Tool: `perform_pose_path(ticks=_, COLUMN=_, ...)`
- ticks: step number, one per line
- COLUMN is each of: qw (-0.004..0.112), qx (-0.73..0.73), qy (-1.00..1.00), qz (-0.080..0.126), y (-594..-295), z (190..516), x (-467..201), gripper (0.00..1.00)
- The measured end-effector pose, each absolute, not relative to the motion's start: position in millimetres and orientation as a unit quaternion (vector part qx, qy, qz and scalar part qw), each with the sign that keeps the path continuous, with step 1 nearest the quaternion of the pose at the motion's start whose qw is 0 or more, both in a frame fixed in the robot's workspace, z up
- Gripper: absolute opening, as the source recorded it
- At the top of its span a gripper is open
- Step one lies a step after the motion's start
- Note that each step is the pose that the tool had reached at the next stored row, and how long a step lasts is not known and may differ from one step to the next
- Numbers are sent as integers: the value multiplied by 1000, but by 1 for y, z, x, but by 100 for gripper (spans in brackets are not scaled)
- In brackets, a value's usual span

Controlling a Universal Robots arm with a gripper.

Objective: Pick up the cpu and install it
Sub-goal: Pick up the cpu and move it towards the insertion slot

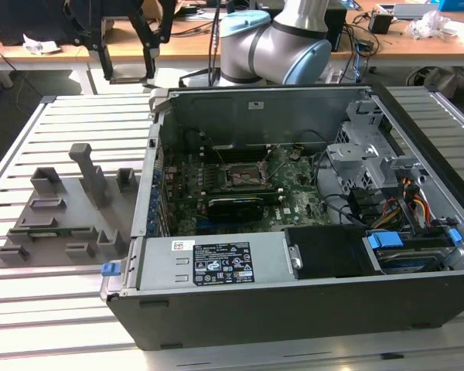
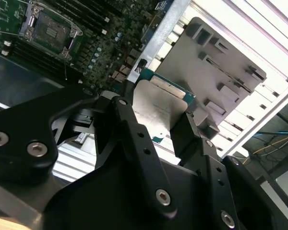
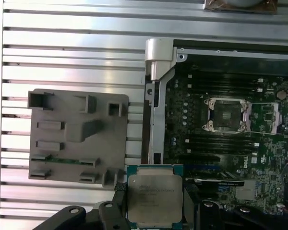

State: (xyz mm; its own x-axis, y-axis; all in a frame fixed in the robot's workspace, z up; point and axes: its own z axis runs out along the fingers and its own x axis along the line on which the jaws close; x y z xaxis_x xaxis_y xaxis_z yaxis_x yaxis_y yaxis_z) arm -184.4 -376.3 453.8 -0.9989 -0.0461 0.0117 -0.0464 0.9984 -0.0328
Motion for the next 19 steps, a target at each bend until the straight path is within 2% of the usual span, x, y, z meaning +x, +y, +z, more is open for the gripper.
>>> perform_pose_path(ticks=12, qw=6, qx=23, qy=-1000, qz=16, y=-376, z=449, x=-148, gripper=55)
perform_pose_path(ticks=16, qw=6, qx=24, qy=-1000, qz=7, y=-376, z=448, x=-140, gripper=55)
perform_pose_path(ticks=19, qw=6, qx=24, qy=-1000, qz=7, y=-374, z=441, x=-130, gripper=55)
